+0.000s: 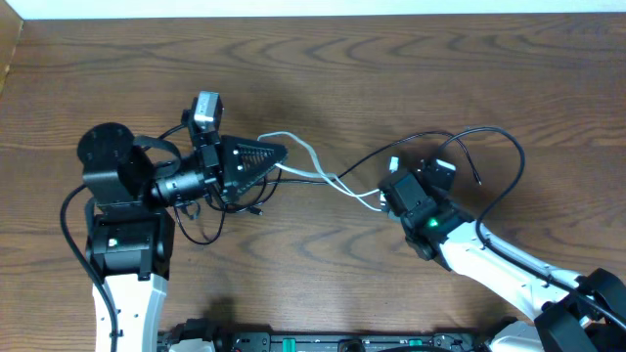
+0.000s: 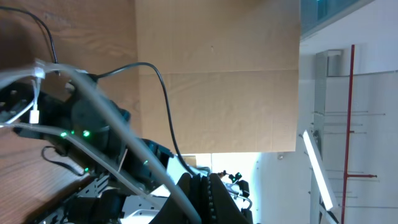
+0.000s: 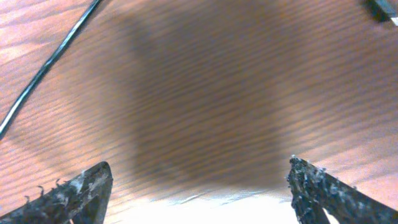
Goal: Untangle cables
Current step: 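Pull the grippers apart, stretching the white and black cables between them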
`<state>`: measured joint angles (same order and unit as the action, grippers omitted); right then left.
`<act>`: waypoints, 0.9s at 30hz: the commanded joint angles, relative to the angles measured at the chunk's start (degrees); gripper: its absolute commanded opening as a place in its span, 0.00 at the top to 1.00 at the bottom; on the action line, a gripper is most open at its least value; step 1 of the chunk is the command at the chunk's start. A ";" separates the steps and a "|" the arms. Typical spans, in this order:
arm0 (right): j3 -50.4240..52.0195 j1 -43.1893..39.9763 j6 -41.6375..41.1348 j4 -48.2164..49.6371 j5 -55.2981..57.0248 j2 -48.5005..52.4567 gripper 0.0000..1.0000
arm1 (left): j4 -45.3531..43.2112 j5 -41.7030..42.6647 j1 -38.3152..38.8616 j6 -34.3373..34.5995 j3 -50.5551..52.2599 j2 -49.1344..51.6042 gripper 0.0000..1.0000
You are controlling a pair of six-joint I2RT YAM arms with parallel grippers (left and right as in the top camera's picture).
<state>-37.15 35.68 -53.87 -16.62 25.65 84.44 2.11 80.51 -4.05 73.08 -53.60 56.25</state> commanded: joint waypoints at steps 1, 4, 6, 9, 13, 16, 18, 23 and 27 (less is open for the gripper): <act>-0.24 -2.19 -1.86 -2.38 2.34 -0.61 0.16 | -0.63 5.01 -2.49 -1.97 -0.17 -0.11 0.93; -0.24 -4.28 -4.37 -4.94 2.27 -0.61 0.16 | -1.14 6.80 -4.02 -3.06 -0.17 -0.11 0.93; -0.24 -5.49 -5.68 -6.05 2.21 -0.61 0.15 | -1.11 7.67 -4.50 -4.85 -0.17 -0.11 0.93; -0.24 -6.08 -5.70 -5.99 0.61 -0.61 0.14 | -1.11 8.00 -4.50 -7.26 -0.17 -0.11 0.93; -0.24 -6.01 -5.70 -5.42 0.02 -0.61 0.12 | -1.11 7.98 -4.50 -9.70 -0.17 -0.11 0.93; -0.24 -6.01 -5.68 -5.05 -0.96 -0.61 0.11 | -1.09 8.00 -4.50 -12.15 -0.17 -0.11 0.93; -0.24 -6.01 -5.68 -5.03 -1.20 -0.61 0.09 | -0.87 8.02 -4.50 -13.77 -0.15 -0.11 0.93; -0.24 -6.03 -5.66 -5.57 -0.20 -0.61 0.06 | -0.90 8.76 -4.50 -15.91 -0.07 -0.11 0.93; -0.24 -6.03 -5.68 -5.49 -0.13 -0.61 0.03 | -0.87 9.53 -4.50 -17.97 -0.07 -0.11 0.93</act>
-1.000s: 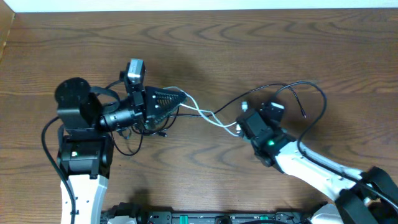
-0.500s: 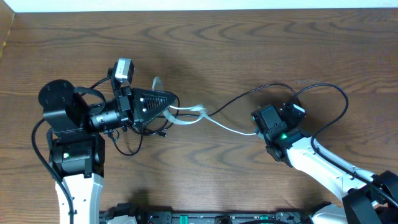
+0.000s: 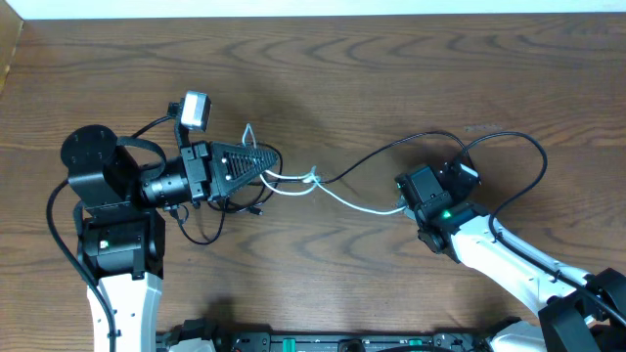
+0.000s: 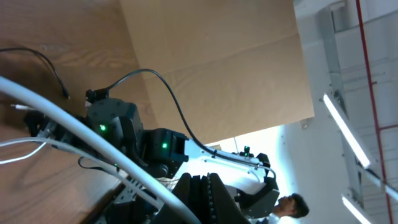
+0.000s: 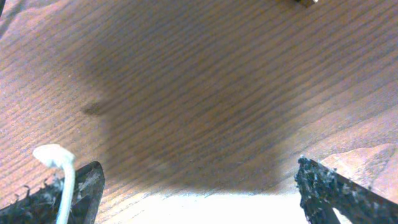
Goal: Untangle cables
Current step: 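Pull the grippers apart, stretching the white and black cables between them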
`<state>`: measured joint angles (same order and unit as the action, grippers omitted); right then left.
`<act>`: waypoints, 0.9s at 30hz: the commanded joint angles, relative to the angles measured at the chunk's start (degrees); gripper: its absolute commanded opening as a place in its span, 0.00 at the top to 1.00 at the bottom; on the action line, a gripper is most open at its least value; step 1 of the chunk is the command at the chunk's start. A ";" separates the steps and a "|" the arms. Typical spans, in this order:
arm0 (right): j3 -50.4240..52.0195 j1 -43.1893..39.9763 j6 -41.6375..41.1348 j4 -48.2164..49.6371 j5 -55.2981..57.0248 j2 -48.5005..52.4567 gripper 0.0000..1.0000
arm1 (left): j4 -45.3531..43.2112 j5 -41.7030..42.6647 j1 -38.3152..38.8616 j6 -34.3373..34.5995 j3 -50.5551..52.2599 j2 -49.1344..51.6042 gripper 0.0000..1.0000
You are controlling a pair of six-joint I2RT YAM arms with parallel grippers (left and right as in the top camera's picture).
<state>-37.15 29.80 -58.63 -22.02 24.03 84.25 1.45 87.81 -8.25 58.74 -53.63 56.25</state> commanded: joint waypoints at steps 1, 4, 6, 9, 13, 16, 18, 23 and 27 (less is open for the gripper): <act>-0.24 -0.15 -0.92 -0.09 1.49 -0.42 0.02 | -0.22 2.23 -0.31 -4.09 -0.04 -0.11 0.93; -0.24 -0.15 -0.92 -0.04 1.44 -0.42 0.01 | -0.22 2.23 -0.31 -5.84 -0.04 -0.09 0.93; -0.24 -0.15 -0.92 -0.04 1.29 -0.42 0.01 | -0.22 2.23 -0.31 -6.86 0.09 -0.09 0.93; -0.24 -0.15 -0.92 -0.07 1.33 -0.42 0.01 | -0.22 2.21 -0.31 -8.11 0.94 -0.11 0.92; -0.24 -0.22 -0.92 -0.26 2.27 -0.39 0.01 | -0.24 2.21 -0.31 -8.15 3.52 0.02 0.92; -0.24 -0.20 -0.90 -0.28 2.54 -0.39 0.01 | -0.24 2.23 -0.31 -8.15 3.98 0.44 0.93; -0.24 -0.22 -0.90 -0.87 3.87 -0.39 0.01 | -0.24 2.23 -0.31 -8.13 3.98 0.61 0.92; -0.24 -0.63 -0.94 -3.32 8.07 -0.39 0.01 | -0.24 2.23 -0.31 -8.13 3.98 0.66 0.93; -0.24 -2.32 -1.20 -4.44 8.66 -0.39 0.01 | -0.24 2.23 -0.33 -8.13 3.98 0.66 0.92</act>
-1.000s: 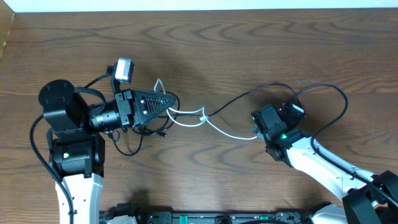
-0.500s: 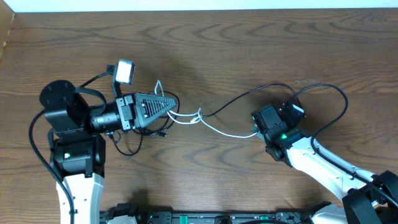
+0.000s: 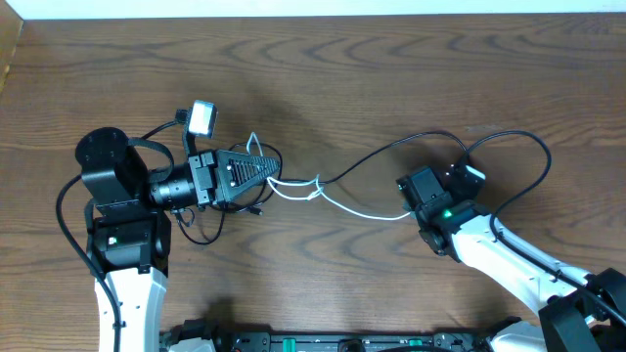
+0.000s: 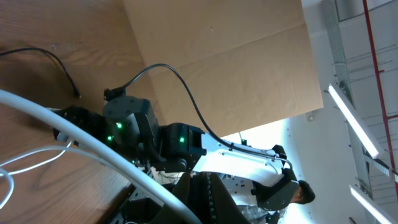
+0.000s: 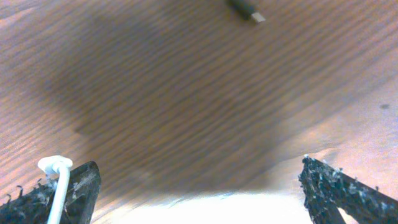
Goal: Untangle cables
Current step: 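Pull the grippers apart, stretching the white and black cables between them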
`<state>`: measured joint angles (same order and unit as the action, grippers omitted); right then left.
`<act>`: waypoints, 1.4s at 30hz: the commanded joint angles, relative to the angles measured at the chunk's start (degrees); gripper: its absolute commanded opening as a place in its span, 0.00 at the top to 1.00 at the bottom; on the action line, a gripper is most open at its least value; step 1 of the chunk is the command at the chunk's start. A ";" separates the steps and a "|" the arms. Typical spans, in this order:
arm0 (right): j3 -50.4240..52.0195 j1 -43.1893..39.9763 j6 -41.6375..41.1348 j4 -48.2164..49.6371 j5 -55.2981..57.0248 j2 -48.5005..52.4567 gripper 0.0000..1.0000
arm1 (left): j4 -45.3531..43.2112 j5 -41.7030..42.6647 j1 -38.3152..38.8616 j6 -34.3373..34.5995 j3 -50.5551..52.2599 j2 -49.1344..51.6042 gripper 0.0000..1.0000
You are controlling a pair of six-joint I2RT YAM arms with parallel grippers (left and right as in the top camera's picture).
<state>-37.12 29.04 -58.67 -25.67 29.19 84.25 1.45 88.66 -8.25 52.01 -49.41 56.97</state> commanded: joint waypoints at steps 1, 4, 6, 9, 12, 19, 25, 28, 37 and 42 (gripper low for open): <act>-0.26 -2.16 -1.68 -1.01 3.37 -0.39 0.01 | -0.26 1.38 -0.33 -1.40 -0.24 -0.07 0.93; -0.26 -3.54 -1.75 -0.92 0.94 -0.39 0.01 | -0.28 1.36 -0.57 -1.40 -0.24 -0.07 0.92; -0.26 -4.15 -1.73 -0.52 -0.66 -0.39 0.01 | -0.28 1.36 -1.42 -1.40 -0.24 -0.07 0.93; -0.26 -4.63 -1.73 -0.52 -1.07 -0.39 0.01 | -0.26 1.38 -4.26 -1.11 -0.24 -0.07 0.93; -0.26 -4.66 -1.73 -0.55 -1.05 -0.39 0.01 | -0.26 1.40 -7.96 0.44 -0.24 -0.07 0.93; -0.26 -4.74 -1.73 -0.57 -0.83 -0.39 0.01 | -0.22 1.38 -17.44 3.02 -0.24 -0.09 0.93; -0.26 -4.76 -1.75 -1.86 1.40 -0.39 0.01 | -0.20 1.40 -22.38 4.31 -0.24 -0.09 0.93; -0.26 -5.51 -3.37 -3.45 2.86 -0.39 0.01 | 0.04 1.40 -24.33 4.50 -0.24 -0.07 0.93; -0.26 -9.20 -8.57 -6.45 1.18 -0.39 0.01 | 1.95 1.40 -27.58 3.30 -0.24 -0.07 0.93; -0.26 -9.22 -6.95 -4.22 -1.33 -0.39 0.01 | 2.16 1.40 -27.56 0.81 -0.17 -0.07 0.93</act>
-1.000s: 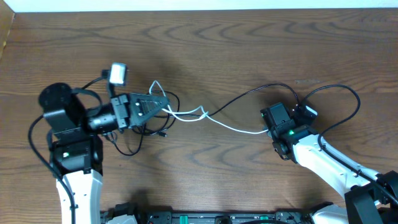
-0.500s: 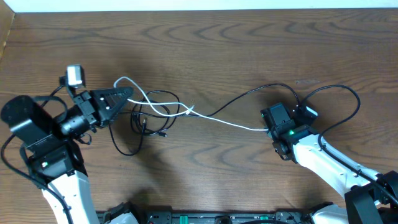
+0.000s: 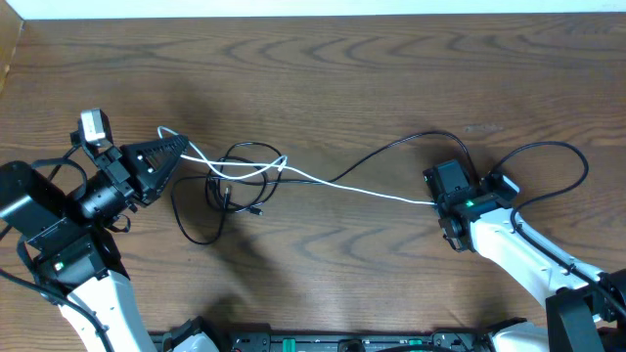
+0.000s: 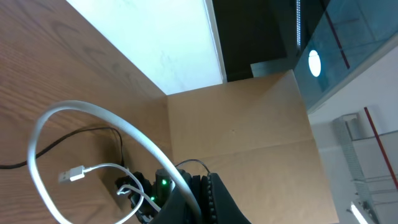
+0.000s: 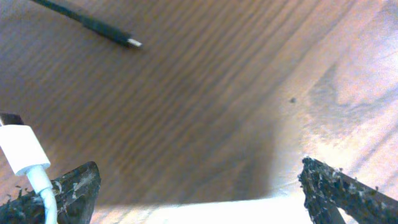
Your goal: Untangle cables
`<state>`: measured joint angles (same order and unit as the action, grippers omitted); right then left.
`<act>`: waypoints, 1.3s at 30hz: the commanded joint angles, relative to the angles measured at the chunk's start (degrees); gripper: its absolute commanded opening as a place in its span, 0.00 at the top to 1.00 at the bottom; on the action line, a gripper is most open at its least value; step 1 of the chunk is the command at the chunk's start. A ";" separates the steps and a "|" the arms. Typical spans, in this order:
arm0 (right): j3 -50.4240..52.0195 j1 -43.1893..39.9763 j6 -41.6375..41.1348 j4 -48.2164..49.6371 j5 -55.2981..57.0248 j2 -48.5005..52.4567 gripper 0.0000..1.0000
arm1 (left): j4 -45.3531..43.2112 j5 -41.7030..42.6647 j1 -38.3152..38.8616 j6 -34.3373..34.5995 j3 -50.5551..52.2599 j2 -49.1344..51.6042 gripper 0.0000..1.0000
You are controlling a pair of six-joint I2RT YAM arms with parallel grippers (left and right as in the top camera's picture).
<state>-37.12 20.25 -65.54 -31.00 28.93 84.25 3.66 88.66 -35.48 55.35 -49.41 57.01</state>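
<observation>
A white cable [image 3: 342,186] runs nearly straight across the table from my left gripper [image 3: 182,144], which is shut on it, to my right gripper [image 3: 442,201]. In the left wrist view the white cable [image 4: 93,115] arcs out of the shut left gripper [image 4: 200,194]. A black cable [image 3: 227,178] lies in loose loops under the white one and arcs right to the right arm. The right gripper [image 5: 199,186] stands open just above the wood, with the white plug [image 5: 20,152] beside its left finger and the black cable's end [image 5: 106,31] lying apart.
The table's far edge [image 3: 313,17] meets a white strip at the top. A cardboard wall [image 4: 249,162] shows behind the table in the left wrist view. The black cable makes another loop [image 3: 558,156] to the right of the right arm.
My left gripper has moved far to the left with the white cable. The small knot at mid-table is gone and the white cable is stretched out. The right gripper has shifted slightly right.
First, my left gripper held the white cable at centre-left and the open right gripper sat close by, among the cable ends. Then the right gripper was further right, with a small knot mid-table. Now the left is far left and the white cable runs nearly straight.
</observation>
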 commanded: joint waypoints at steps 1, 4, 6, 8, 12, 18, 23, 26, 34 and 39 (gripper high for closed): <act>-0.26 -0.44 2.91 3.41 -4.15 -0.39 0.01 | 0.22 1.40 -0.33 -3.32 -0.13 -0.11 0.93; -0.26 -0.44 15.54 11.85 -16.44 -0.39 0.01 | 0.59 1.40 0.02 -5.42 0.68 -0.11 0.93; -0.26 -0.44 26.21 17.75 -26.60 -0.39 0.01 | 0.57 1.38 0.57 -6.75 1.75 -0.11 0.93; -0.26 -0.44 35.85 22.36 -37.46 -0.39 0.07 | 0.57 1.36 1.51 -8.04 3.39 -0.11 0.92; -0.26 -0.44 41.97 25.66 -46.80 -0.39 0.01 | 0.57 1.18 4.44 -11.02 7.63 -0.11 0.93; -0.26 -1.36 45.94 30.82 -60.78 -0.39 0.01 | 0.57 -1.99 11.04 -13.64 13.18 -0.11 0.93; -0.26 -3.67 45.79 33.55 -72.00 -0.39 0.01 | 0.59 -9.07 19.06 -16.02 16.87 -0.11 0.93; -0.26 -5.40 43.76 34.95 -80.19 -0.39 0.01 | 0.61 -14.38 24.00 -16.83 18.01 -0.11 0.92; -0.26 -7.85 42.45 32.04 -78.42 -0.39 0.01 | 4.42 -30.56 34.51 -17.05 18.18 -0.04 0.91; -0.26 -7.78 42.42 31.43 -77.26 -0.39 0.01 | 12.41 -41.66 40.09 -17.44 18.18 0.87 0.83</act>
<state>-37.23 12.86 -23.03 0.67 -48.80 84.25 13.52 57.78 1.58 39.03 -31.20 57.14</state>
